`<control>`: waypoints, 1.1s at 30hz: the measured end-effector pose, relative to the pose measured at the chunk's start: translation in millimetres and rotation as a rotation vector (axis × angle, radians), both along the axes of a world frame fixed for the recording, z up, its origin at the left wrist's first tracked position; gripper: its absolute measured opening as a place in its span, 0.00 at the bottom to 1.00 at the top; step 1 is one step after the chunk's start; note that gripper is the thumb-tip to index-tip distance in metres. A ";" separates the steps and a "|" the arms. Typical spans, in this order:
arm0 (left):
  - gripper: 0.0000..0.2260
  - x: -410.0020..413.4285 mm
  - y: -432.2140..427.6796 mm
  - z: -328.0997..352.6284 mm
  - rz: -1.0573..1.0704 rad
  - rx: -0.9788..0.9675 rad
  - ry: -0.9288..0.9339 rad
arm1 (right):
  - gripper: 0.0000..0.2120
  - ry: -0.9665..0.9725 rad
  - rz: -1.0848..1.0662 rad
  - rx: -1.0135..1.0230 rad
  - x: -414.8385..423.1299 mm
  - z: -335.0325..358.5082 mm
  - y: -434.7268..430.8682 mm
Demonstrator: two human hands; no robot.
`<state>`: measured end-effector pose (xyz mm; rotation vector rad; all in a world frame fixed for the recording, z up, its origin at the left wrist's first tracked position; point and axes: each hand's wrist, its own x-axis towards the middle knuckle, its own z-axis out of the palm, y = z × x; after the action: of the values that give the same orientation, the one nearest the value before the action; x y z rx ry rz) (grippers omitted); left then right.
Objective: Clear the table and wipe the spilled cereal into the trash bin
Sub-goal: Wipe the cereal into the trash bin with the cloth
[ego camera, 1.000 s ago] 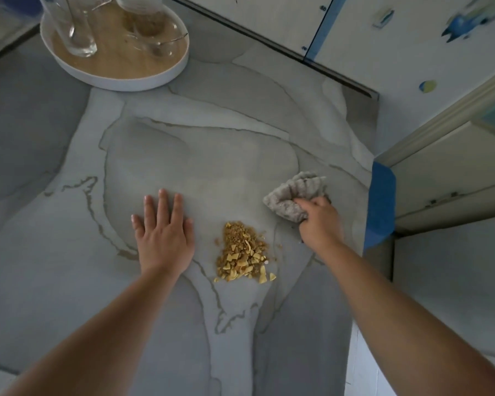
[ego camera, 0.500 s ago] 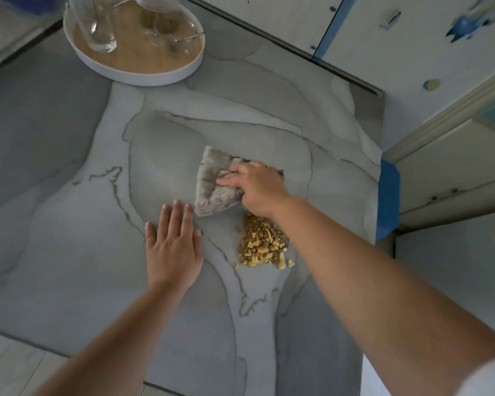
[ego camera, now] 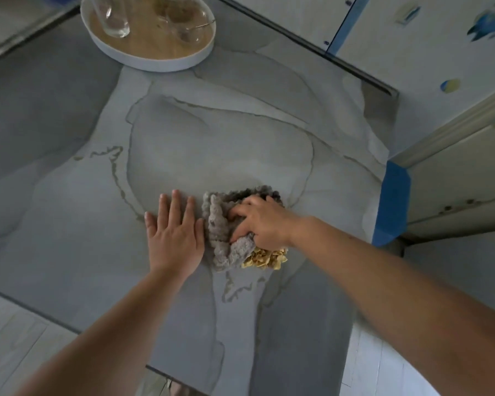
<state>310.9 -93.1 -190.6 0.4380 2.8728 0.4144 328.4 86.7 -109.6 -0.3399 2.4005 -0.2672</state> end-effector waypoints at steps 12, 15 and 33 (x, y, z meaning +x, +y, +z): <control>0.26 65.2 34.7 0.9 0.097 -0.014 -0.024 | 0.23 -0.021 0.164 0.035 76.9 2.3 39.9; 0.24 79.1 38.9 -0.1 0.100 -0.023 -0.041 | 0.22 -0.016 0.181 0.030 91.5 2.8 47.3; 0.25 104.8 57.9 3.1 0.135 -0.047 -0.068 | 0.13 0.510 0.088 -0.113 51.2 15.9 77.0</control>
<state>415.6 -35.1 -187.4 0.2182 2.8488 0.3750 379.6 163.7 -93.7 -0.6264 2.8647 -0.3050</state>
